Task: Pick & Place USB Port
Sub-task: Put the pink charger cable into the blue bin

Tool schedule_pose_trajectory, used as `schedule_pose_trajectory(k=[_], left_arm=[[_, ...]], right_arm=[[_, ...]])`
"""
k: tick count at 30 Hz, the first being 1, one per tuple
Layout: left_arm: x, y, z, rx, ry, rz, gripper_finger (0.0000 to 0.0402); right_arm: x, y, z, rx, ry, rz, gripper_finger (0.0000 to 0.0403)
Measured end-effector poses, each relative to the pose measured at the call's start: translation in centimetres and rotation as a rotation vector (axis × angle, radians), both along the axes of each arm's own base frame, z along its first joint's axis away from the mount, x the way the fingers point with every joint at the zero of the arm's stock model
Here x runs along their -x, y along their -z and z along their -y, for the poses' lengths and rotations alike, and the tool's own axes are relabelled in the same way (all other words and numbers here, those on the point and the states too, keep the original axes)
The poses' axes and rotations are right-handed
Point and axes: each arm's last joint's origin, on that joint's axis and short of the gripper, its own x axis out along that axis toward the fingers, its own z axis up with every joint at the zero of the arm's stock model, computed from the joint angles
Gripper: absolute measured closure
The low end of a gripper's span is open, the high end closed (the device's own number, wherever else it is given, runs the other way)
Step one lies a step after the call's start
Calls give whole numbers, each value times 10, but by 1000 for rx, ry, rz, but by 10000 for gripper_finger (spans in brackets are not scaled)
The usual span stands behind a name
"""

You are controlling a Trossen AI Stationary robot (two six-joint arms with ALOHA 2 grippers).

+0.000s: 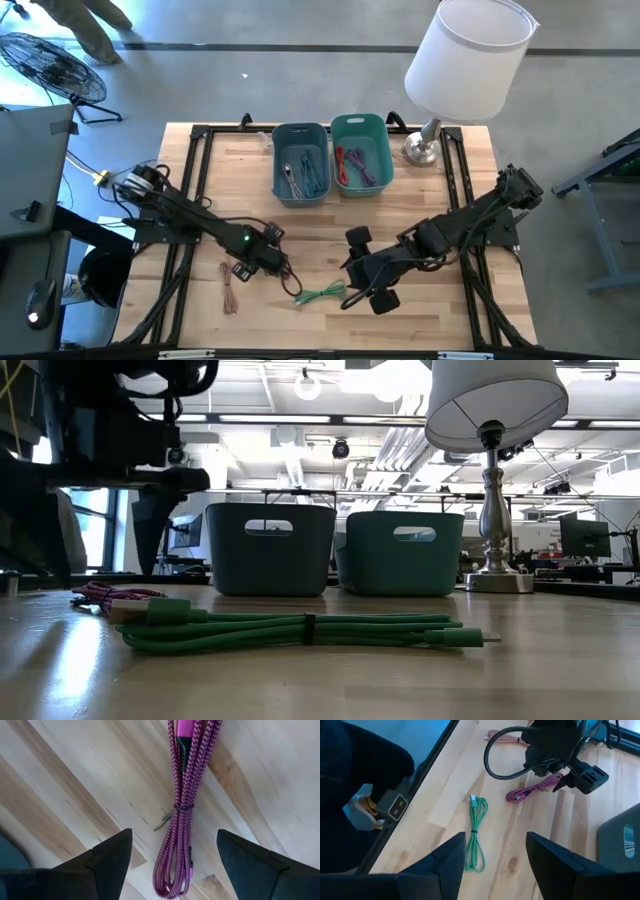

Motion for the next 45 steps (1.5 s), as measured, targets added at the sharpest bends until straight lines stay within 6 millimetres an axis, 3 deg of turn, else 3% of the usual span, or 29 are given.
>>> schedule_pose_trajectory(k=[37,45], left_arm=[[-9,3,3,-5,39,62,118],[-13,21,6,9,14,12,118]], right_arm=[[7,0,-12,-18,-4,-6,203],[7,0,-12,-20,-2,-6,203]])
